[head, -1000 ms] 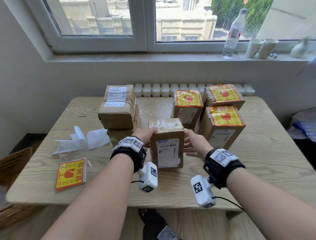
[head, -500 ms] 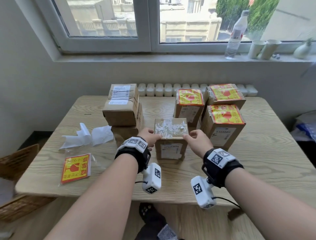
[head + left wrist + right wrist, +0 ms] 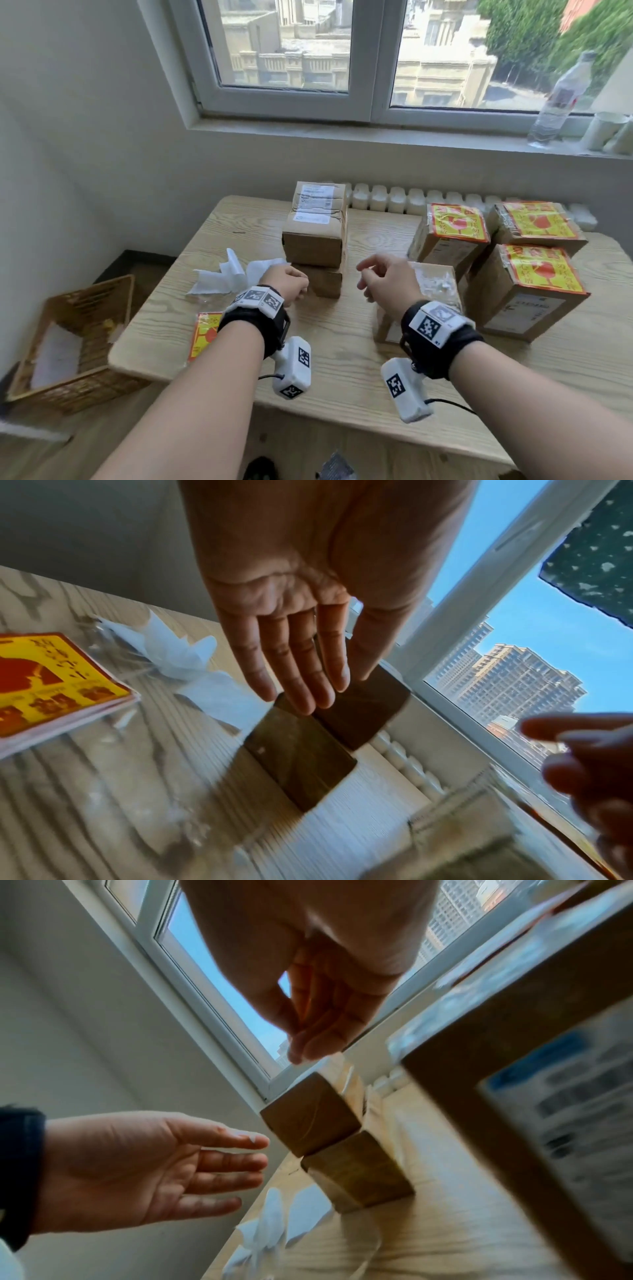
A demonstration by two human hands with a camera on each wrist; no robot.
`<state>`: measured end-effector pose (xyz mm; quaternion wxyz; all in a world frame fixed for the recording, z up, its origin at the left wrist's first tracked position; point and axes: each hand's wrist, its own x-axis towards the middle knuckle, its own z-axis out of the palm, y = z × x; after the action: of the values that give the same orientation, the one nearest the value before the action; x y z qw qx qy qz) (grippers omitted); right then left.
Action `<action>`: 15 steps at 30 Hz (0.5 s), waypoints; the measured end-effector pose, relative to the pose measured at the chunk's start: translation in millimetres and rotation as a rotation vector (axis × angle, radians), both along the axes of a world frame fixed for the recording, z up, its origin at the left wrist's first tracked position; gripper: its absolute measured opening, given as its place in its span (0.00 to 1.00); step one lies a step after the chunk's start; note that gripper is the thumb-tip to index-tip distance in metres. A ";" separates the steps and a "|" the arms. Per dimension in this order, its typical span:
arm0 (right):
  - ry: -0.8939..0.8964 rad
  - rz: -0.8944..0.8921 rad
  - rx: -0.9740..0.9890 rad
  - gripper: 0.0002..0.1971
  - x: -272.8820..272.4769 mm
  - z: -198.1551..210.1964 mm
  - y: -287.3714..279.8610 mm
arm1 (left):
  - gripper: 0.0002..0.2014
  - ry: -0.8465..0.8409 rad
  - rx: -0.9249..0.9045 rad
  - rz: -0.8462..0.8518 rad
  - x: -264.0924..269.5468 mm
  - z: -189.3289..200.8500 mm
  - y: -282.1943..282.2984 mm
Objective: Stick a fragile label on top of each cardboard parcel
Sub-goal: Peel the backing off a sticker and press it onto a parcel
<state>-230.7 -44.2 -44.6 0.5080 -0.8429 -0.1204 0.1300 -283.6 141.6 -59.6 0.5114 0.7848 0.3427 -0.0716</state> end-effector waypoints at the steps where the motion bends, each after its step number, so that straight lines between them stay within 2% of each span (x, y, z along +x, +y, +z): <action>1: 0.045 0.035 -0.019 0.10 -1.1 -7.3 15.9 | 0.10 0.003 -0.008 0.022 -4.9 -2.5 16.7; 4: 0.167 0.121 -0.074 0.12 -6.7 -29.8 60.6 | 0.05 0.025 -0.046 0.099 -21.6 -13.4 70.5; 6: 0.219 0.124 -0.110 0.14 -10.6 -43.8 87.1 | 0.05 0.037 -0.063 0.150 -32.1 -22.8 107.4; 10: 0.350 0.032 -0.156 0.20 -11.8 -74.7 132.9 | 0.08 0.082 -0.073 0.182 -45.0 -47.0 171.1; 15: 0.399 -0.070 -0.282 0.17 -14.1 -111.0 164.8 | 0.12 0.181 -0.025 0.172 -57.1 -78.3 215.4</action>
<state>-244.8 120.6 -155.6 0.4032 -0.8667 0.0311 0.2919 -340.7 357.0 -138.0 0.4925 0.7364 0.4525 -0.1024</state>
